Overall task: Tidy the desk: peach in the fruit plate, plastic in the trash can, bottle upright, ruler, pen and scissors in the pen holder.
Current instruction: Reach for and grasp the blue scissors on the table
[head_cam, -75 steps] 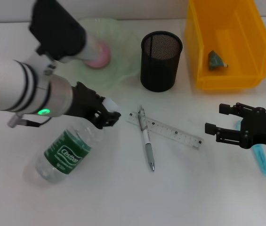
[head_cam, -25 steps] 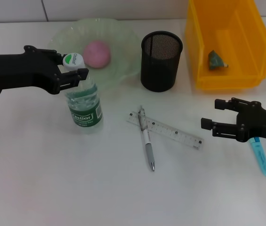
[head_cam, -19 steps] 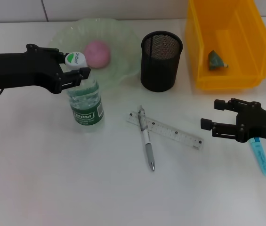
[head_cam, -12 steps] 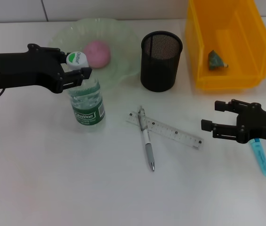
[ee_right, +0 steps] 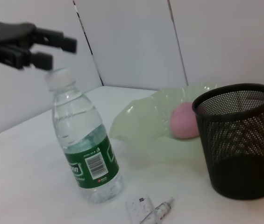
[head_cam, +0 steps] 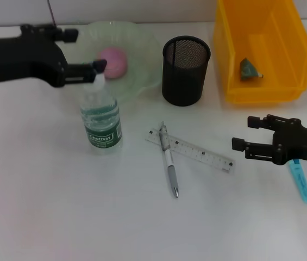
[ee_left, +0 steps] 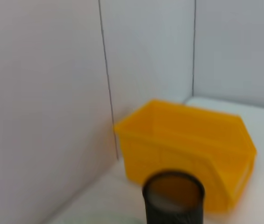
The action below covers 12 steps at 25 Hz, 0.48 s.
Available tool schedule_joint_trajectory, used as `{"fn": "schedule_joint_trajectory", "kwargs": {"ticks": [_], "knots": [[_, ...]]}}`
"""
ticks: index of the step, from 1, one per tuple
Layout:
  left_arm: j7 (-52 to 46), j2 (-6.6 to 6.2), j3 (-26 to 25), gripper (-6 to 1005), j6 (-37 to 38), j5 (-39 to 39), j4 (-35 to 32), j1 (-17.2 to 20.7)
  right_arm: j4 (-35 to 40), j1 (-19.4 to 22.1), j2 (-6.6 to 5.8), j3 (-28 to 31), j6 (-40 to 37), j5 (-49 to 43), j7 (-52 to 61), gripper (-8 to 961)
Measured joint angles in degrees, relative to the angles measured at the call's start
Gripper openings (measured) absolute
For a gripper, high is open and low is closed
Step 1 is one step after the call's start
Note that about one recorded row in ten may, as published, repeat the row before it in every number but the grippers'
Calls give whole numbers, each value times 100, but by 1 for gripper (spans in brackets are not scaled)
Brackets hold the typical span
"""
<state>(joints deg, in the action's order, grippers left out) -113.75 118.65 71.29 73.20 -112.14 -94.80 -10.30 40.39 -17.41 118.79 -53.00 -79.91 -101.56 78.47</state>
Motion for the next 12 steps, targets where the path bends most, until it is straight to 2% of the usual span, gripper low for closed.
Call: {"fn": "schedule_joint_trajectory", "kwargs": {"ticks": [1,2,3,4,6,9,10,12], "knots": [[259,1,-102,750,-13,437,-226,170,36,0,-4,1,-4,2,48,799],[259,1,-102,759,-13,437,-226,170,88,2,-6,0,-11,2,118,799],[788,-5,-167,767,56,1253,-231,355,169,5,-11,1,-20,-1,193,799],[788,-5,-167,776,56,1253,-231,355,253,14,-11,-1,-33,-11,274,799],[1551,-13,-158,793,266,2164,-5,532,653,45,-17,-7,-144,-110,686,798],[3405,-1,65,818,1124,3562,1173,640,1051,65,-24,-4,-291,-222,1156,798],[3754,1,136,818,1311,3777,1506,614,1248,89,-23,-3,-367,-260,1387,798],[4455,-1,325,819,1650,3983,2421,445,2192,200,-14,0,-737,-435,2278,798]]}}
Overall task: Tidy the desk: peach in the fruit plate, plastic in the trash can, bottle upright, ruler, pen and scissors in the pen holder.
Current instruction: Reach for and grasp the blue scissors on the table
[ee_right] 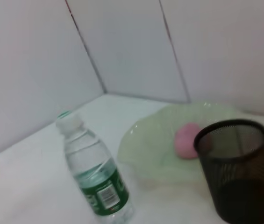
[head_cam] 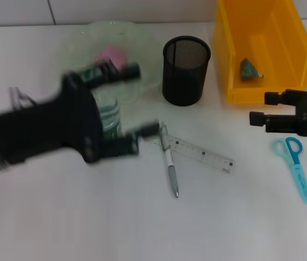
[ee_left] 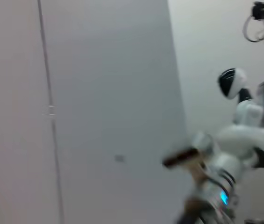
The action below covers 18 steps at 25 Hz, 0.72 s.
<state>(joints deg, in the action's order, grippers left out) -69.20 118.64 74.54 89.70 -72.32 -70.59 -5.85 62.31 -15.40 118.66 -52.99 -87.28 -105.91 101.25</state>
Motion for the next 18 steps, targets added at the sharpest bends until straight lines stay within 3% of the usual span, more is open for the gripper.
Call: {"fn": "schedule_joint_trajectory", "kwargs": {"ticks": [2,5,6,7,11,12,13,17,18], "knots": [[1178,-11,336,819,398,-256,1915,-553,1520,-2,0,0,-676,-811,1613,798],[1533,-3,476,819,293,-502,2717,-848,2613,-173,-13,-6,-1114,-1701,2950,798],[1533,-3,476,819,293,-502,2717,-848,2613,-173,-13,-6,-1114,-1701,2950,797],[1577,-2,490,819,230,-555,2861,-914,3167,-356,-12,-30,-1455,-2335,3696,797],[1644,-7,504,819,-198,-740,3211,-1078,3892,-754,33,-115,-2196,-3433,4704,797],[1647,-1,506,819,-375,-821,3236,-1099,4133,-959,57,-354,-2527,-3971,5233,797],[1647,-1,506,819,-375,-821,3236,-1099,4133,-959,57,-354,-2527,-3971,5233,797],[1653,3,521,818,-559,-914,3246,-1113,4161,-1143,76,-1548,-2634,-5204,6200,797],[1653,3,521,818,-559,-914,3246,-1113,4161,-1143,76,-1548,-2634,-5204,6200,797]]}}
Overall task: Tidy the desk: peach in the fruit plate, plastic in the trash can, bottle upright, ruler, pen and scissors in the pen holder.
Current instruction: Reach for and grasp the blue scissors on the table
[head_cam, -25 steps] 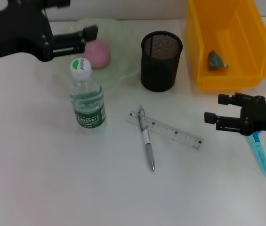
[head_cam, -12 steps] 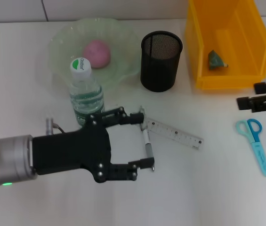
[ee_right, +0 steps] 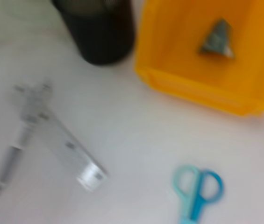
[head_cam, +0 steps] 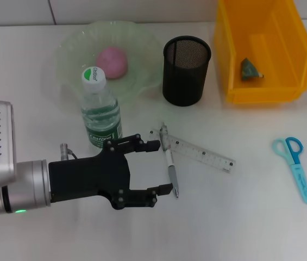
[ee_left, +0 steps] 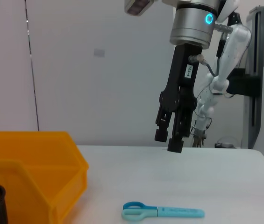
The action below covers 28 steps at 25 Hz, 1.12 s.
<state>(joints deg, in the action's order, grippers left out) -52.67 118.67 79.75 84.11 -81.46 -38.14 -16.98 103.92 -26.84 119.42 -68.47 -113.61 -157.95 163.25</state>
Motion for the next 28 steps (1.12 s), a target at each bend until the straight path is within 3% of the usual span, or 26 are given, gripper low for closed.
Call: {"fn": "schedule_joint_trajectory", "kwargs": {"ticks": [2,4,14,28], "knots": [[3,3,54,818,-121,-25,11,-7,-299,-9,7,-487,230,-399,425,796],[3,3,81,818,-204,-26,16,-8,-517,-10,17,-605,426,-424,559,796],[71,7,199,813,-314,-28,95,-57,-2066,-31,56,-534,1625,-133,626,795],[73,-2,198,813,-304,-28,96,-60,-2696,-91,31,-526,2094,-132,625,794]]}}
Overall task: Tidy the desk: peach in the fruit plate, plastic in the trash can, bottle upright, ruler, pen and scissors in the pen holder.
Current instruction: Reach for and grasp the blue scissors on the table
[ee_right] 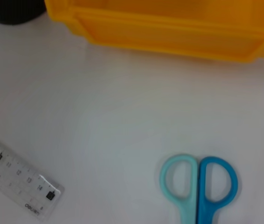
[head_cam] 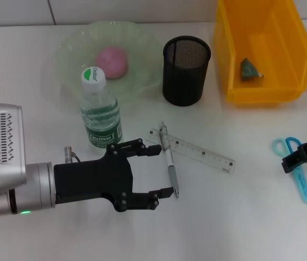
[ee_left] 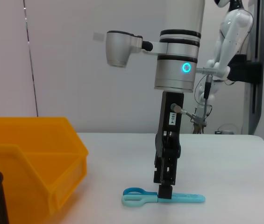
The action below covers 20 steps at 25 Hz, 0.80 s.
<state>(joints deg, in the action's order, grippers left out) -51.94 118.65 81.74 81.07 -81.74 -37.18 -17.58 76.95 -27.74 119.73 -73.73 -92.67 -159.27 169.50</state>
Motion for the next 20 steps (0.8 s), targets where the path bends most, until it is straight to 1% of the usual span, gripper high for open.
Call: {"fn": "schedule_joint_trajectory", "kwargs": {"ticks": [5,10,16,20], "knots": [[0,0,9,812,17,0,7,0,-63,-7,0,15,10,11,0,794],[0,1,18,812,14,0,9,0,-93,-12,-4,-3,34,11,-5,603],[0,0,18,813,6,0,20,0,-93,-22,-9,-5,47,11,-9,485],[0,1,18,813,5,1,40,0,-93,-22,-11,-2,64,11,-10,475]]}}
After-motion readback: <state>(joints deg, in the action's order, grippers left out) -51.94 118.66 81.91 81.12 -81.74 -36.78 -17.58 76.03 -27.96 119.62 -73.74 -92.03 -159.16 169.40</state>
